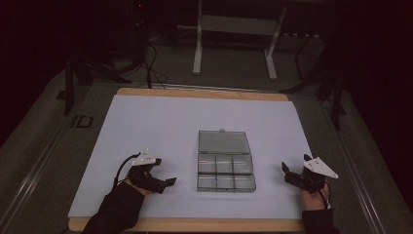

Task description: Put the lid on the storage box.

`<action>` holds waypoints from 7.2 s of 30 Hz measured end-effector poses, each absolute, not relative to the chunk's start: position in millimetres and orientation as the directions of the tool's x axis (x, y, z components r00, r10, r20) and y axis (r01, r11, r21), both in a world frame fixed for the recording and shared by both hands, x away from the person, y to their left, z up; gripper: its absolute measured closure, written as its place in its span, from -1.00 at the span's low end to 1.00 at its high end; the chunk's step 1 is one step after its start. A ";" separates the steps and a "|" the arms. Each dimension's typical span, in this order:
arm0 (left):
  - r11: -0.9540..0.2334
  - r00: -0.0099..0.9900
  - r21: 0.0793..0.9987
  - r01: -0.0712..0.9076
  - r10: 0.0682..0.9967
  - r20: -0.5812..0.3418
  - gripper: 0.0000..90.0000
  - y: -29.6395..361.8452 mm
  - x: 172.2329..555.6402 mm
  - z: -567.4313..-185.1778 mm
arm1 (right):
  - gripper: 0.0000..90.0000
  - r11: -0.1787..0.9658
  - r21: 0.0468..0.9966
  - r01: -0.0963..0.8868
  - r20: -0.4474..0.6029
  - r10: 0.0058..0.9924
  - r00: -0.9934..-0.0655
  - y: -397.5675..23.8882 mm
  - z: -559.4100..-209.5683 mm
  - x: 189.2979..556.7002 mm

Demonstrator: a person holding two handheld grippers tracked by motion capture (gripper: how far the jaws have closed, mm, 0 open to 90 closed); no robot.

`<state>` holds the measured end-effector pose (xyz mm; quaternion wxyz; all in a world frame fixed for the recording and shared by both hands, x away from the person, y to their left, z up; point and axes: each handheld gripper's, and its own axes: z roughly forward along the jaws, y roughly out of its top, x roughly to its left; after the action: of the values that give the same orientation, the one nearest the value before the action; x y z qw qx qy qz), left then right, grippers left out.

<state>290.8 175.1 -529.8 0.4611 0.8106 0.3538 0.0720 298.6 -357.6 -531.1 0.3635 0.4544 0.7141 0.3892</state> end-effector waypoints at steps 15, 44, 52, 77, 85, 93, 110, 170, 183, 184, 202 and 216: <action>-0.291 0.704 0.773 0.564 0.659 -0.266 -0.97 144.8 327.1 -501.4 | -0.76 0.281 0.888 0.363 -0.161 0.931 -0.328 -357.9 -531.2 298.4; -0.283 0.660 0.740 0.610 0.698 -0.278 -0.95 86.8 388.2 -491.3 | -0.72 0.287 0.884 0.368 -0.164 0.929 -0.331 -357.3 -531.5 299.0; -0.246 0.609 0.704 0.666 0.724 -0.324 -0.85 73.4 401.5 -496.2 | -0.71 0.291 0.883 0.369 -0.168 0.928 -0.332 -356.8 -531.6 299.0; -0.173 0.522 0.592 0.787 0.697 -0.491 -0.43 68.2 415.5 -528.8 | -0.71 0.302 0.878 0.372 -0.178 0.926 -0.332 -355.6 -531.9 299.5; -0.147 0.530 0.596 0.790 0.652 -0.542 -0.21 72.0 416.0 -532.1 | -0.71 0.314 0.872 0.375 -0.190 0.924 -0.330 -354.1 -532.1 299.8; -0.185 0.601 0.672 0.717 0.652 -0.462 0.04 70.8 409.1 -522.1 | -0.71 0.309 0.866 0.393 -0.182 0.927 -0.328 -354.5 -531.7 301.9; -0.202 0.678 0.748 0.632 0.611 -0.409 0.54 85.9 401.3 -510.3 | -0.71 0.308 0.868 0.389 -0.140 0.904 -0.403 -329.7 -488.3 312.0; -0.230 0.765 0.846 0.480 0.582 -0.276 0.83 98.1 381.2 -478.5 | 0.68 0.353 0.847 0.397 0.020 0.726 -0.688 -256.5 -456.1 370.9; -0.257 0.774 0.844 0.471 0.580 -0.255 0.82 101.4 370.6 -472.5 | 0.77 0.346 0.855 0.386 0.038 0.700 -0.713 -263.7 -454.3 357.5; -0.256 0.775 0.844 0.471 0.577 -0.257 0.82 102.2 369.5 -472.6 | 0.76 0.341 0.857 0.386 0.043 0.700 -0.713 -263.9 -454.6 356.8; -0.310 0.795 0.836 0.453 0.565 -0.221 0.81 102.9 346.9 -472.8 | 0.76 0.351 0.861 0.369 0.052 0.660 -0.749 -273.6 -457.9 334.1; -0.332 0.808 0.829 0.449 0.547 -0.218 0.82 105.2 333.1 -478.3 | 0.77 0.363 0.861 0.356 0.050 0.637 -0.769 -277.9 -465.2 321.0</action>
<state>333.1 105.2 -478.3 0.4903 0.8147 0.3056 0.0499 321.0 -277.9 -465.2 0.1479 0.3057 0.8122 0.4744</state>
